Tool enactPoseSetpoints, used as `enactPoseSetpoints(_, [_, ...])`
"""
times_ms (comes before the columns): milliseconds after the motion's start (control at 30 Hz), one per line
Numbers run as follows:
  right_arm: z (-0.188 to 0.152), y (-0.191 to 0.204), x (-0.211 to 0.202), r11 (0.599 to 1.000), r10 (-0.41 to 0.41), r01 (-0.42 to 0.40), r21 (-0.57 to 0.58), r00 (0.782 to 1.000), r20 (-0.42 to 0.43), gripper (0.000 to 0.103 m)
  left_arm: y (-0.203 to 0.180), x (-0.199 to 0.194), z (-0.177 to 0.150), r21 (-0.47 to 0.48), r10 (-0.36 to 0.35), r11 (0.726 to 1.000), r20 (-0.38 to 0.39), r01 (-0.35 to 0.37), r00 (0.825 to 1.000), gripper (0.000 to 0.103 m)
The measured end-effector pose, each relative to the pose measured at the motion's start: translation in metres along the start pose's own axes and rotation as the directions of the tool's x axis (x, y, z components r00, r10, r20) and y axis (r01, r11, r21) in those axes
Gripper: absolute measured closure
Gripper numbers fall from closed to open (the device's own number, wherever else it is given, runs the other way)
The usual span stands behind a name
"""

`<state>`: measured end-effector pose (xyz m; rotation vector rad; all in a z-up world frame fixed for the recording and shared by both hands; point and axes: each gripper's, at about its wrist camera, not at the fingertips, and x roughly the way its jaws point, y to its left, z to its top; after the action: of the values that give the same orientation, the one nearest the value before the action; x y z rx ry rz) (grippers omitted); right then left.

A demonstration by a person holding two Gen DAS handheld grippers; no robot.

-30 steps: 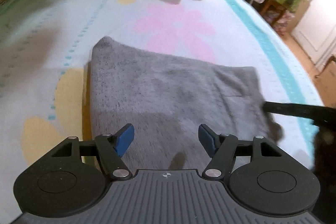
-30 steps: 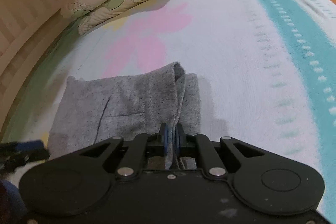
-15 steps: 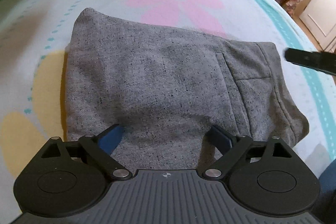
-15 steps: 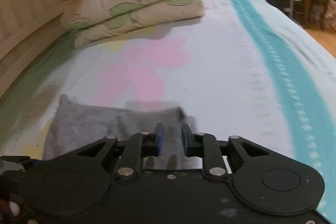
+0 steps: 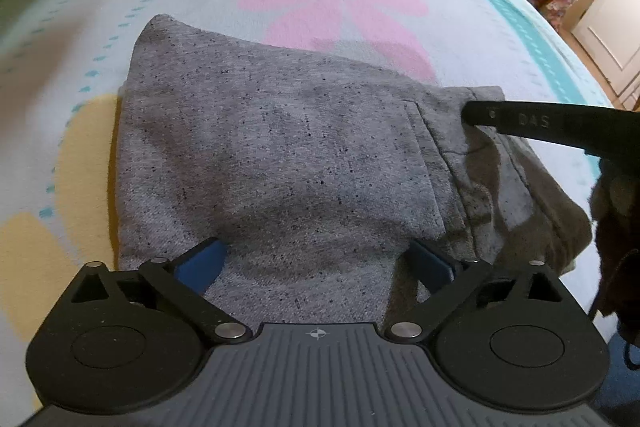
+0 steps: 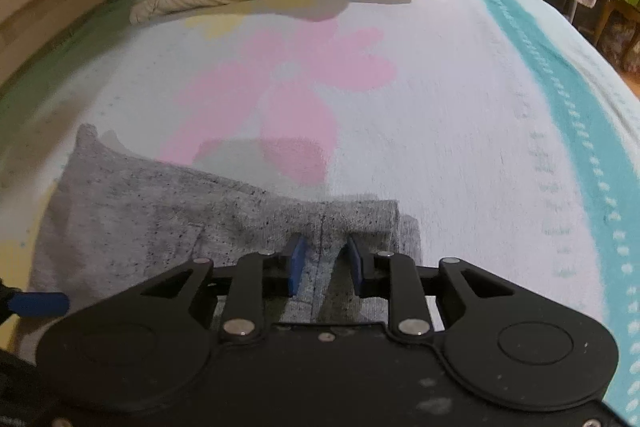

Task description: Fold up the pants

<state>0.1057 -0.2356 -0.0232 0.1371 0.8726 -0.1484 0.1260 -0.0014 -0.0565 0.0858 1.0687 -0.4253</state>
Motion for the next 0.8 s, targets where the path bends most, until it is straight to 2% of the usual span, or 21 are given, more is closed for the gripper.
enactPoseSetpoints(33, [0.0,0.0,0.001,1.0,-0.008,0.008,-0.007,1.0,0.005,0.066,-0.001,0.0,0.001,0.001,-0.001,1.0,-0.002,0.001,1.0,0.002])
enactPoseSetpoints(67, [0.001,-0.001,0.003,1.0,-0.015,0.015,0.0,1.0,0.003,0.063,0.002,-0.001,0.0,0.001,-0.006,1.0,-0.003,0.006,1.0,0.003])
enactPoseSetpoints(100, [0.001,-0.006,0.004,1.0,-0.002,0.002,0.03,1.0,0.002,0.063,0.005,-0.003,0.0,0.001,-0.013,1.0,-0.002,0.013,1.0,0.003])
enactPoseSetpoints(167, [0.0,-0.016,-0.001,0.996,0.026,-0.026,0.083,1.0,0.0,0.063,0.011,-0.012,-0.002,-0.001,-0.021,1.0,0.015,0.021,1.0,0.015])
enactPoseSetpoints(200, [-0.002,-0.02,-0.006,0.995,0.032,-0.033,0.094,0.999,0.003,0.063,0.014,-0.018,-0.004,0.002,-0.024,1.0,0.026,0.023,0.999,0.016])
enactPoseSetpoints(333, [-0.018,-0.025,-0.038,0.995,0.032,-0.032,0.096,0.999,-0.001,0.062,0.023,-0.03,-0.025,0.017,-0.019,1.0,0.026,0.019,0.999,0.016])
enactPoseSetpoints(500, [-0.061,-0.026,-0.06,0.992,0.03,-0.015,0.124,0.992,-0.121,0.059,0.032,-0.035,-0.048,0.001,-0.015,1.0,0.021,0.015,1.0,0.015])
enactPoseSetpoints(633, [-0.084,-0.03,-0.071,0.987,0.019,0.007,0.159,0.986,-0.164,0.056,0.034,-0.037,-0.054,-0.016,-0.009,1.0,0.021,0.009,1.0,0.014])
enactPoseSetpoints(800, [-0.087,-0.032,-0.075,0.984,0.023,0.011,0.177,0.982,-0.186,0.054,0.033,-0.044,-0.05,-0.034,-0.028,0.999,0.044,0.03,0.999,0.015])
